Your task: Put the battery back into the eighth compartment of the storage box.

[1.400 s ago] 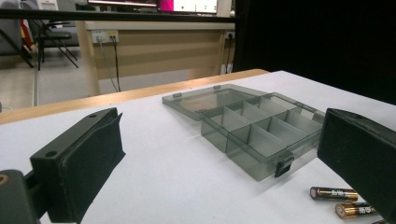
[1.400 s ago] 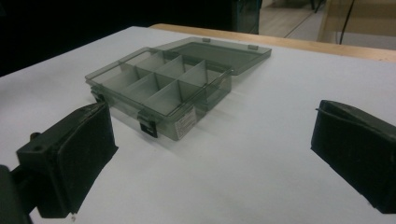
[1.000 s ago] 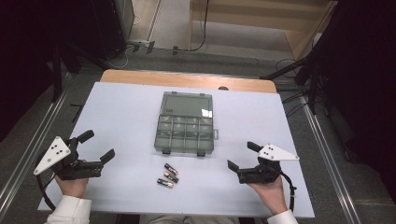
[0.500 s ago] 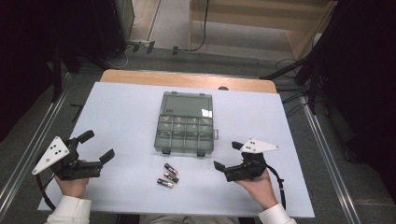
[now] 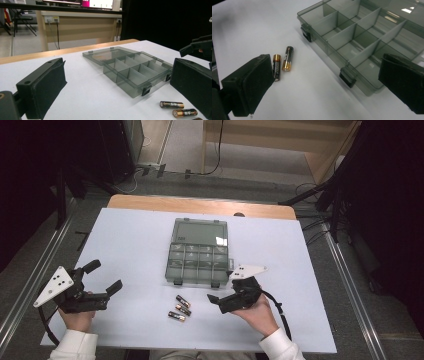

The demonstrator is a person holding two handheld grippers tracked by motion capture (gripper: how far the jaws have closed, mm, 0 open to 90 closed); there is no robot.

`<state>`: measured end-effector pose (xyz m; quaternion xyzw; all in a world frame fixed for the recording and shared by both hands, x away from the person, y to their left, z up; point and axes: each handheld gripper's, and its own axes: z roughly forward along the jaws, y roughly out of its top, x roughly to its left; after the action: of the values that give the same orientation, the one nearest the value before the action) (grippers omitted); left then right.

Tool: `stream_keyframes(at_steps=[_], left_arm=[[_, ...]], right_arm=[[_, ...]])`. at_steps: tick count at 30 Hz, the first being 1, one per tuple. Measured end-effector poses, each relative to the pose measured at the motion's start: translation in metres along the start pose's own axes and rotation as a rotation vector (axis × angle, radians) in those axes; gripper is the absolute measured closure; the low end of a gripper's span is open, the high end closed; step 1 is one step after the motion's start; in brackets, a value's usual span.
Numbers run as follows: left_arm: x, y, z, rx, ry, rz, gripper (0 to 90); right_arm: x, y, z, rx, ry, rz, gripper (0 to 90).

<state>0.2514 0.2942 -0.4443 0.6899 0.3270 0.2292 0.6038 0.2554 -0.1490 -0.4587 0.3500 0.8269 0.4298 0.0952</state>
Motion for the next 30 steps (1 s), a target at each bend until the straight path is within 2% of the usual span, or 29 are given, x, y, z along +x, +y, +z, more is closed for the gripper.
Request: stream_keyframes(at_steps=[15,30], left_arm=[[0.000,0.000,0.000,0.005,0.001,-0.001,0.0],[0.000,0.000,0.000,0.007,0.006,-0.005,0.0]], right_arm=[[0.014,0.022,0.034,0.144,0.033,-0.058,1.0],[0.031,0.037,0.070,0.335,0.066,-0.102,3.6]])
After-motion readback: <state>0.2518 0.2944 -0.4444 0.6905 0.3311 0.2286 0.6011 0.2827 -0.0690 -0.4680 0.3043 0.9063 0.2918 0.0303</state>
